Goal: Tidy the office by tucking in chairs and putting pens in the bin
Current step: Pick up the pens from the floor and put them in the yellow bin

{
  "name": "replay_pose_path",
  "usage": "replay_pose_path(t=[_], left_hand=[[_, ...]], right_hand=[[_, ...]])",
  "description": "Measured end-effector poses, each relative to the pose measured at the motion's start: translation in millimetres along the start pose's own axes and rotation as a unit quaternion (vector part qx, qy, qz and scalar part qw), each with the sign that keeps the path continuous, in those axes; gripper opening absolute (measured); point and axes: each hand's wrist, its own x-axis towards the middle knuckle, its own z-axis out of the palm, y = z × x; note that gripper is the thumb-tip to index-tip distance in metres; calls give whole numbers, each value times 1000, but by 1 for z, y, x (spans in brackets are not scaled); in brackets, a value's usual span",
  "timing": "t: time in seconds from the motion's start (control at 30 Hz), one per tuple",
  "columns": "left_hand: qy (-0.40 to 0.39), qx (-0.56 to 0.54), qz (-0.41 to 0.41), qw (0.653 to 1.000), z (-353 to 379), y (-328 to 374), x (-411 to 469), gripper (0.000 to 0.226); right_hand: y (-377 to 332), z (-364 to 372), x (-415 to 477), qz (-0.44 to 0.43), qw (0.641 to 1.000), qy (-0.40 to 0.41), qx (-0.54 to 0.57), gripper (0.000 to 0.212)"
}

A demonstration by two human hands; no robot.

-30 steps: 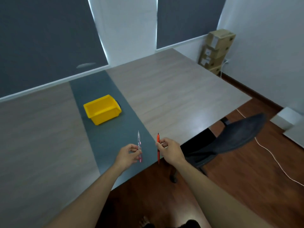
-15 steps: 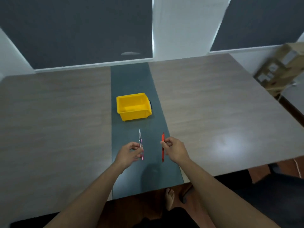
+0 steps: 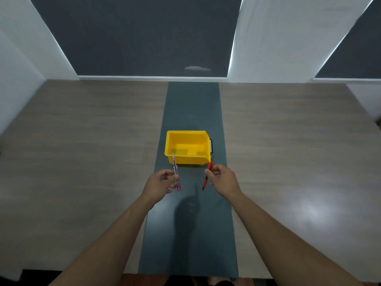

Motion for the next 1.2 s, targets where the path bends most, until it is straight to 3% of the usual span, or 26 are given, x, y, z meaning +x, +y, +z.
replay_pose_path(t=[0.4, 0.63, 0.9, 1.03, 1.2], left_hand=[[30, 22, -28, 999, -32, 39, 137, 25], [11, 177, -22, 984, -25, 34, 206, 32], [-31, 395, 66, 916, -15, 28, 243, 28], [-27, 426, 73, 901, -10, 27, 247, 32], [-37, 406, 89, 909, -20, 27, 239, 42]], right_hand=[[-39, 33, 131, 24, 998, 30, 47, 21], [-37, 56, 176, 42, 998, 39, -9, 28], [-17, 81, 204, 72, 993, -5, -96, 29], [-17, 84, 207, 72, 991, -13, -108, 32], [-21, 82, 202, 88, 994, -23, -64, 34]])
